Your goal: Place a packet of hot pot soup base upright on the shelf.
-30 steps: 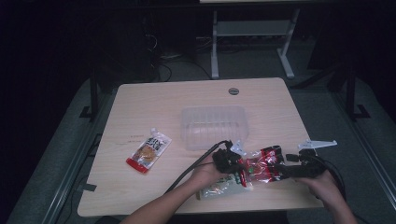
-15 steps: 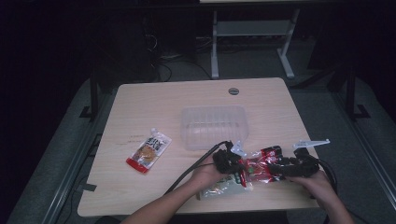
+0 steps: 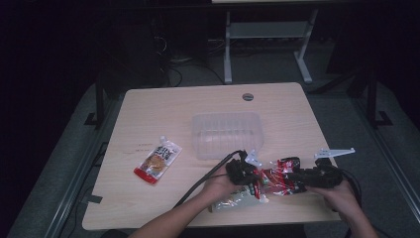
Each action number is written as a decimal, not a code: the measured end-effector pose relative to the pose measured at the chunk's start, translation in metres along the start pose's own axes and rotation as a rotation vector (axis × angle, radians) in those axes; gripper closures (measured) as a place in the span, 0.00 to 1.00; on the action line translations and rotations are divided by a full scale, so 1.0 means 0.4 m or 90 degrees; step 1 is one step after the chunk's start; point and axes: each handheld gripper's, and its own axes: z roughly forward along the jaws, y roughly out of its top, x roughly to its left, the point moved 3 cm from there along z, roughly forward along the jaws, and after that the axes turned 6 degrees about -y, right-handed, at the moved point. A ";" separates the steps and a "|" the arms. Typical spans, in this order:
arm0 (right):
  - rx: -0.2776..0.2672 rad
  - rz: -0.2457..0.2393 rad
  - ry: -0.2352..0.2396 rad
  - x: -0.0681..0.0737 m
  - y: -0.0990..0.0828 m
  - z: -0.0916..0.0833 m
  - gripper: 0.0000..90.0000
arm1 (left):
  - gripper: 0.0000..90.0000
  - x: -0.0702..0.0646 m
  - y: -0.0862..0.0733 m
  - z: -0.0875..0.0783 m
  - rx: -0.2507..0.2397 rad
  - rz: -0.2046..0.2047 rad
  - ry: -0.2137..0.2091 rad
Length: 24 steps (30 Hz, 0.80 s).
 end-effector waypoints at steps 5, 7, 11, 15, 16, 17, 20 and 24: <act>-0.007 -0.008 0.002 0.004 0.001 -0.005 0.90 | 1.00 0.001 -0.001 -0.001 0.004 0.003 0.001; -0.010 -0.021 0.000 0.007 0.003 -0.007 0.94 | 1.00 0.000 -0.001 -0.001 0.004 0.004 0.001; -0.019 -0.036 0.008 0.012 0.004 -0.009 0.96 | 1.00 0.001 -0.001 -0.001 0.002 0.002 -0.001; -0.033 -0.043 0.020 0.018 0.008 -0.011 0.99 | 1.00 0.002 -0.002 -0.002 0.002 0.002 -0.001; -0.036 -0.045 0.026 0.020 0.009 -0.012 1.00 | 1.00 0.002 -0.002 -0.002 0.003 0.002 -0.001; -0.040 -0.050 0.028 0.021 0.011 -0.014 1.00 | 1.00 0.003 -0.002 -0.002 0.002 0.002 -0.002; -0.047 -0.063 0.035 0.024 0.013 -0.018 1.00 | 1.00 0.003 -0.002 -0.003 0.003 0.001 -0.002; -0.062 -0.073 0.050 0.032 0.017 -0.028 1.00 | 1.00 0.005 -0.001 -0.007 0.003 -0.012 -0.009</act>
